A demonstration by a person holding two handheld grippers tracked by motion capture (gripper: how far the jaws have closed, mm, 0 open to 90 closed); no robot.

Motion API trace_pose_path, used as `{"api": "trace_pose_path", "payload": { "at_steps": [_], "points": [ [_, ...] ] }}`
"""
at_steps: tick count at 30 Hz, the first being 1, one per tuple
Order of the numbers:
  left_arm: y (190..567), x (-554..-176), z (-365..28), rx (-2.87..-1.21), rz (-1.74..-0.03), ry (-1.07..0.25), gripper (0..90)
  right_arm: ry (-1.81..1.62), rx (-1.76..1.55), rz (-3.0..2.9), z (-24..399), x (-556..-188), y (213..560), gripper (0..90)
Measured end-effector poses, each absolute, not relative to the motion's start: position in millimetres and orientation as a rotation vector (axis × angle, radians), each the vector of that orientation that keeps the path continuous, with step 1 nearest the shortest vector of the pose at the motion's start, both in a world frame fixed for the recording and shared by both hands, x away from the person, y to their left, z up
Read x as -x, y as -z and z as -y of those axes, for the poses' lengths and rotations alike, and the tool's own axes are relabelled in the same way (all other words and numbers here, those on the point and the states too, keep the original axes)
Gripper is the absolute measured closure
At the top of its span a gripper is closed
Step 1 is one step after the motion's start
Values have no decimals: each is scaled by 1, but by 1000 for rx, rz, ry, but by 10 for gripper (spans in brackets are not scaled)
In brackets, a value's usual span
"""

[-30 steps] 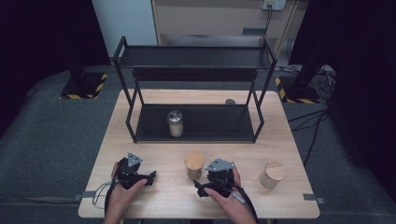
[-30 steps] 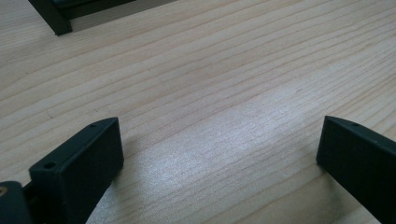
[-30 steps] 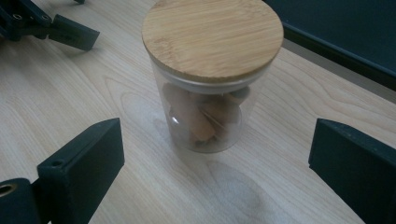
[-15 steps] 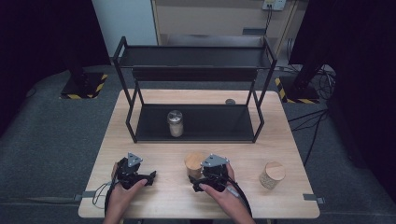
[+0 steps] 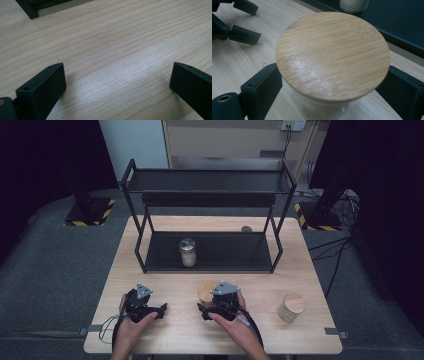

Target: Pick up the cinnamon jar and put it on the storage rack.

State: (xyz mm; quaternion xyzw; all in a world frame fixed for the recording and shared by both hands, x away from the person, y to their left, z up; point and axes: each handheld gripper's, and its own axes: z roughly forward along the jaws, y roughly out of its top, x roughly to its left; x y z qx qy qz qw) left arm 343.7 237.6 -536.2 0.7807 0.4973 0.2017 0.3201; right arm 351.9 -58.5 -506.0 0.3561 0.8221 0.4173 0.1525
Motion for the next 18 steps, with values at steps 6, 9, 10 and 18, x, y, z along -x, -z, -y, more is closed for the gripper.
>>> {"api": "trace_pose_path", "payload": {
  "at_steps": [6, 9, 10, 18],
  "points": [
    [536, -344, -238, -2052, -1307, -531, 0, -1218, -1024, -2333, 57, -354, 508, 134],
    [536, -344, -238, -2052, -1307, -530, 0, -1227, -1018, -2320, 57, -354, 508, 148],
    [536, -344, -238, -2052, -1307, -530, 0, -1231, -1020, -2316, 57, -354, 509, 150],
    [536, -344, -238, -2051, -1307, -531, 0, -1246, -1017, -2312, 56, -355, 510, 195]
  ]
}}
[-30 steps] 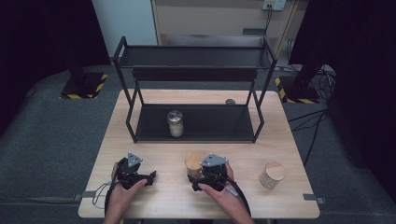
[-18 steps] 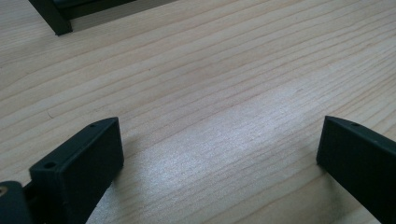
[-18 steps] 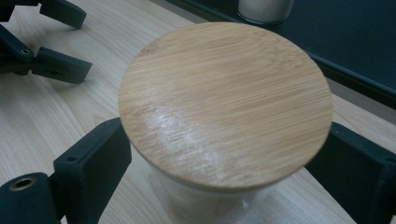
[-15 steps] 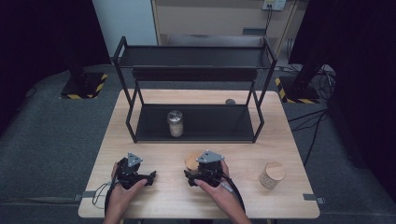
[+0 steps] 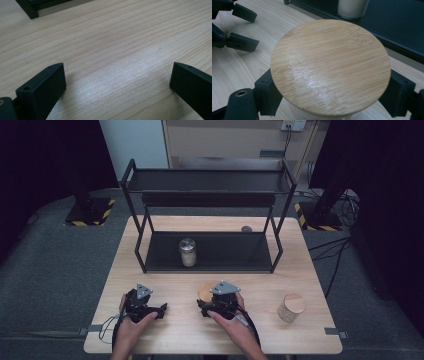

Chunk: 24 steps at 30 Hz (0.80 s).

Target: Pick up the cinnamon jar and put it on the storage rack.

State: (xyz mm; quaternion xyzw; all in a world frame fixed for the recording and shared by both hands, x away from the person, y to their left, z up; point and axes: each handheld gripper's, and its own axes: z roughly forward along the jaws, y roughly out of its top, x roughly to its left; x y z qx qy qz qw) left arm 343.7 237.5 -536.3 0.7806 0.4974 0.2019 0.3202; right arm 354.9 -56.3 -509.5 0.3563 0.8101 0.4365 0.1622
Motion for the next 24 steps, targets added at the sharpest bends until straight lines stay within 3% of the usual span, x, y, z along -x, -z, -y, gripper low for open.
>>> {"api": "trace_pose_path", "payload": {
  "at_steps": [24],
  "points": [
    [536, -344, -238, -2052, -1307, -531, 0, -1236, -1008, -2297, 57, -355, 503, 249]
  ]
}}
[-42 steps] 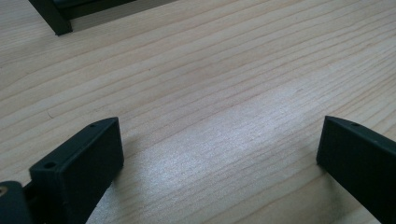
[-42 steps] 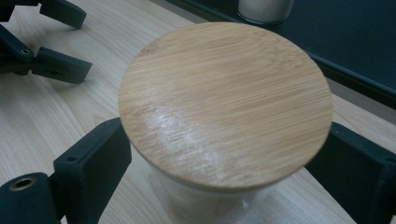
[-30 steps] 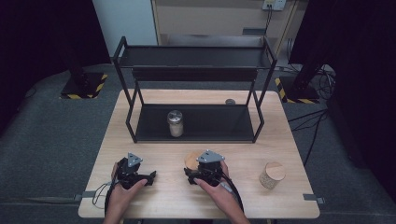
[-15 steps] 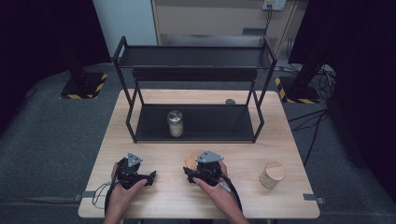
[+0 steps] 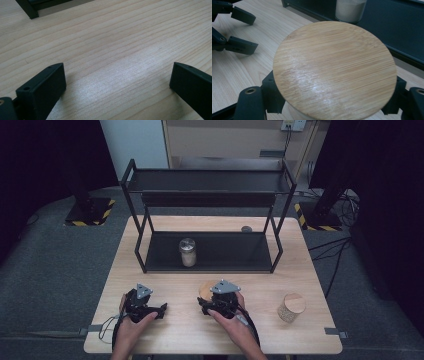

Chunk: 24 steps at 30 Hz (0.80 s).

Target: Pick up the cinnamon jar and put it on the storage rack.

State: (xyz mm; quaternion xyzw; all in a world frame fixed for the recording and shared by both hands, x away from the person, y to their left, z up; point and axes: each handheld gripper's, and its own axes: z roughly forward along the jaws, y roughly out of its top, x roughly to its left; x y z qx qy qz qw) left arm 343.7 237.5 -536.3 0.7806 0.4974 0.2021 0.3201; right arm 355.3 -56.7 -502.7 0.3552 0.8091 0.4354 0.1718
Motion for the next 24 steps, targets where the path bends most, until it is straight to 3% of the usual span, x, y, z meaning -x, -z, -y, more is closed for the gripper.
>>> {"api": "trace_pose_path", "payload": {
  "at_steps": [24],
  "points": [
    [536, -344, -238, -2052, -1307, -531, 0, -1198, -1023, -2269, 64, -368, 483, 250]
  ]
}}
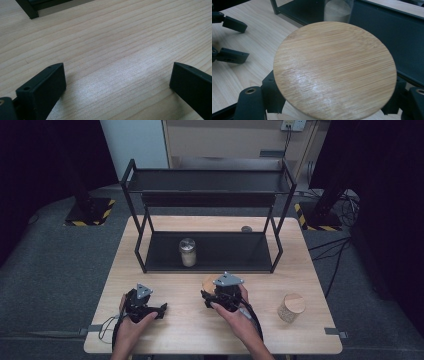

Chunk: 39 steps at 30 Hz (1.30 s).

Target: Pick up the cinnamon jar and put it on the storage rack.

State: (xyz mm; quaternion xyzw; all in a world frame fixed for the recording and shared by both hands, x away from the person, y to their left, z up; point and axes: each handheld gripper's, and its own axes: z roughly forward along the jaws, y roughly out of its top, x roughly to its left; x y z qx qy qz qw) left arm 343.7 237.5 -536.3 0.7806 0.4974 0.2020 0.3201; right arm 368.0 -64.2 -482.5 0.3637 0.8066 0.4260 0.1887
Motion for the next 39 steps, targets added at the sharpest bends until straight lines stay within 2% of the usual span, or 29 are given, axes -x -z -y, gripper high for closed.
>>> {"api": "trace_pose_path", "payload": {
  "at_steps": [39],
  "points": [
    [536, -344, -238, -2052, -1307, -531, 0, -1132, -1093, -2210, 68, -426, 467, 251]
  ]
}}
